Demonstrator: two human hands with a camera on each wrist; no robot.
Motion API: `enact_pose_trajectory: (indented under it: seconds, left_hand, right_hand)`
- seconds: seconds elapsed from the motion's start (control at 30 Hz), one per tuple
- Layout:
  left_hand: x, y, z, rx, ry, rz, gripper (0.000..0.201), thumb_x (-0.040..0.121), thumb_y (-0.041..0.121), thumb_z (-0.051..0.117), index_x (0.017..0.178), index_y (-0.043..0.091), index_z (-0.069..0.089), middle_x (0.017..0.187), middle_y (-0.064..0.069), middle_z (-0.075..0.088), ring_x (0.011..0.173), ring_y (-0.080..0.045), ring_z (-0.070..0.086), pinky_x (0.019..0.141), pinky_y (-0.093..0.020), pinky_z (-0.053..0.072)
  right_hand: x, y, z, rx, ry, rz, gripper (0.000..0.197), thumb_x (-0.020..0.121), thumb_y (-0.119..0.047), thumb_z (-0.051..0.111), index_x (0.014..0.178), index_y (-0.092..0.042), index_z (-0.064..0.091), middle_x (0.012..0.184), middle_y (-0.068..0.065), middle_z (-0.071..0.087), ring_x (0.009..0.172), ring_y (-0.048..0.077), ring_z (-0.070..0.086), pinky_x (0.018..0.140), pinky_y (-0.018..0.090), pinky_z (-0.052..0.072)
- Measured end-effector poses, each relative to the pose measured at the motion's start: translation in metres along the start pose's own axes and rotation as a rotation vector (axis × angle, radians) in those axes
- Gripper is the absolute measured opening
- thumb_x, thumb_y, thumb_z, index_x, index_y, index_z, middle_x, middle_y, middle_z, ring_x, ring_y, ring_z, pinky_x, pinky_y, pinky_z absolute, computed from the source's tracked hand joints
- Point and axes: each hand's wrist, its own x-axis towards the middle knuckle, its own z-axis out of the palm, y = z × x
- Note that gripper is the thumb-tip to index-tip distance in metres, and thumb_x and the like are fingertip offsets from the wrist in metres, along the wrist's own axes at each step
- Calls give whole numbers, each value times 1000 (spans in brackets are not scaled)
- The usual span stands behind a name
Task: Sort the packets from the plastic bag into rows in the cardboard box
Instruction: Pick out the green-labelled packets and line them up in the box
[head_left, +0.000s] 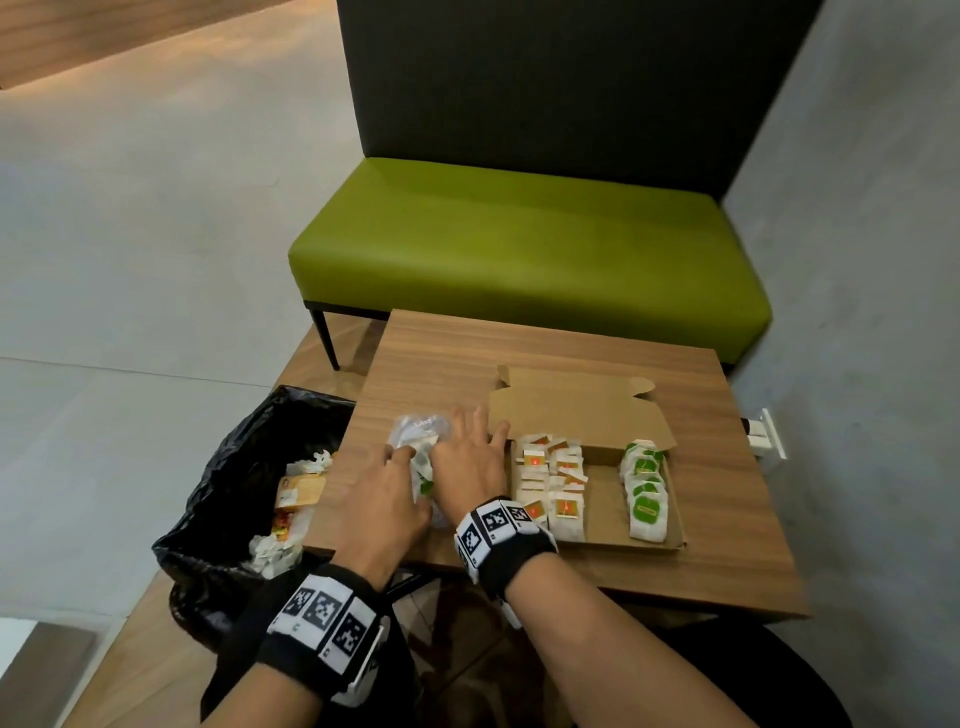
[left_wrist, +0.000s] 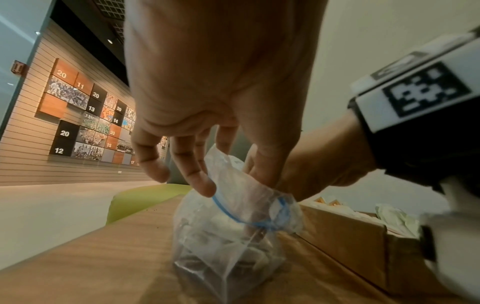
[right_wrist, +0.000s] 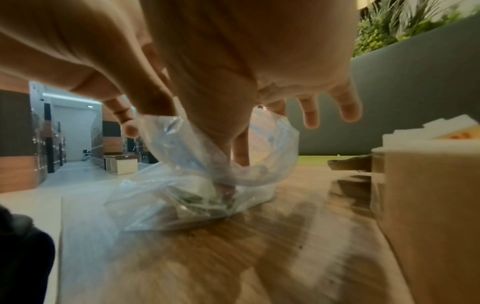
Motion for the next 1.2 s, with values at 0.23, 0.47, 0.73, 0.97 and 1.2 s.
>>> enact_pose_trajectory:
  seconds: [0.23, 0.47, 0.73, 0.97, 1.2]
  left_hand:
    - [4, 2, 5, 4, -18, -26, 62, 81, 25, 72, 137, 23, 47, 136, 3, 47, 112, -23, 60, 83, -36, 48]
    - [6, -2, 13, -22, 4, -8, 66, 79, 23, 72, 139, 20, 45, 138, 3, 45, 109, -21, 61, 81, -34, 49]
    - [3, -4, 0, -12, 36, 16, 57, 87, 39, 63, 140, 26, 45, 152, -2, 32, 119, -25, 56, 93, -40, 48]
    - [-22, 16, -11, -138, 267, 287, 38, 86, 42, 68, 122, 31, 62, 142, 7, 51, 127, -16, 48, 100, -41, 41]
    - [-44, 60, 5, -659, -133, 406, 25, 89, 30, 69, 114, 30, 68, 92, 13, 73, 87, 0, 66, 81, -28, 55]
  right_hand:
    - [5, -8, 1, -76, -7, 68, 28, 80, -32, 72, 105, -23, 71, 136, 12, 44, 125, 37, 37, 100, 59, 29]
    - [2, 0, 5, 51, 146, 83, 21, 93, -21, 53, 99, -21, 73, 130, 7, 52, 119, 31, 45, 97, 54, 33]
    - [-30, 51, -43, 374, 260, -54, 16, 99, -30, 50, 91, -24, 63, 93, -8, 66, 90, 12, 59, 120, 62, 9]
    - [-76, 115, -71, 519, 142, -192, 16, 100, -30, 51, 101, -31, 68, 99, -17, 67, 94, 6, 57, 116, 49, 24]
    - [-115, 139, -62, 815, 137, -244, 27, 95, -19, 63, 119, -30, 66, 91, -15, 69, 92, 2, 63, 85, 21, 49]
